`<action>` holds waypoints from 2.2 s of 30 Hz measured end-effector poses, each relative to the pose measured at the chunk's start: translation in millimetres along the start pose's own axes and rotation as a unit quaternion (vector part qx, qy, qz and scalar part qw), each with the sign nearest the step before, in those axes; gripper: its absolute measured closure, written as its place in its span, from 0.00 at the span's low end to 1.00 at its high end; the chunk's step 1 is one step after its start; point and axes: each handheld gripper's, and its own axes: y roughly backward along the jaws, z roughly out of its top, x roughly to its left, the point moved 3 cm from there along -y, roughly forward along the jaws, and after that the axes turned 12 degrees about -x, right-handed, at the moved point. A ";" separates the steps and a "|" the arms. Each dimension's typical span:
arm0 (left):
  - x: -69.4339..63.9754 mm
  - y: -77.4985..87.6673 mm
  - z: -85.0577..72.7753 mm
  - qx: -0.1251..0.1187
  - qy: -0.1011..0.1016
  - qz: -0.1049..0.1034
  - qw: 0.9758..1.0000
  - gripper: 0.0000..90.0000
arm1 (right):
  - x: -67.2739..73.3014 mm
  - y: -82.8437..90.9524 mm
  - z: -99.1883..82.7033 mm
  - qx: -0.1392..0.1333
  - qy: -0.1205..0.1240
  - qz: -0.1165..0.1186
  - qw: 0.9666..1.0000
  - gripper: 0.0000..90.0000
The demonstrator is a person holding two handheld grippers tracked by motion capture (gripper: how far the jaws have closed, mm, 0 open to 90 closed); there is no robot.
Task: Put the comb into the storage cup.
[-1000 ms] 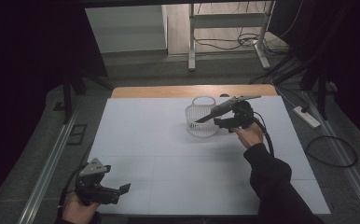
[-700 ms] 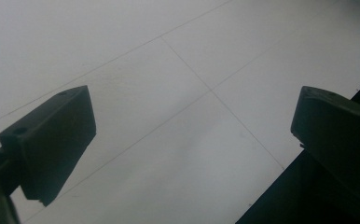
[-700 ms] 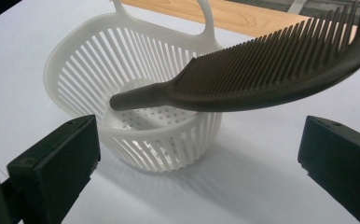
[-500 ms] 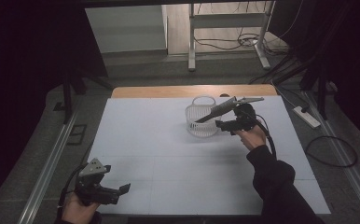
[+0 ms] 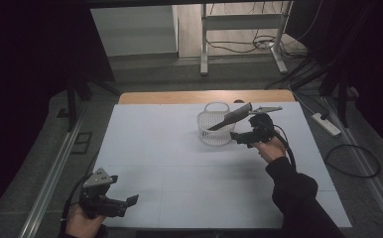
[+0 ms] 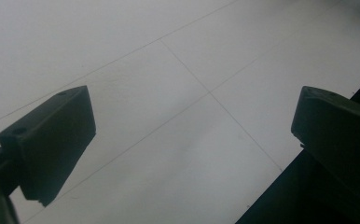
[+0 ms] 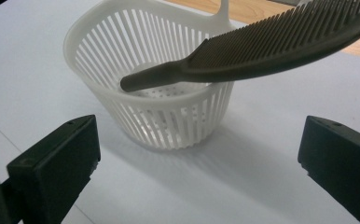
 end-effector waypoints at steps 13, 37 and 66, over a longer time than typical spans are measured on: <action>0.6 0.3 0.0 0.000 0.003 -0.001 1.000 0.00 | 2.7 8.7 -5.9 0.009 0.014 0.002 1.000 0.00; 1.0 0.4 0.1 -0.002 0.005 -0.001 1.000 0.00 | 10.8 28.7 -13.4 0.019 0.020 0.023 0.999 0.00; 1.7 0.9 0.0 -0.005 0.008 -0.002 1.000 0.00 | 26.6 52.9 -29.2 0.025 0.035 0.042 0.998 0.00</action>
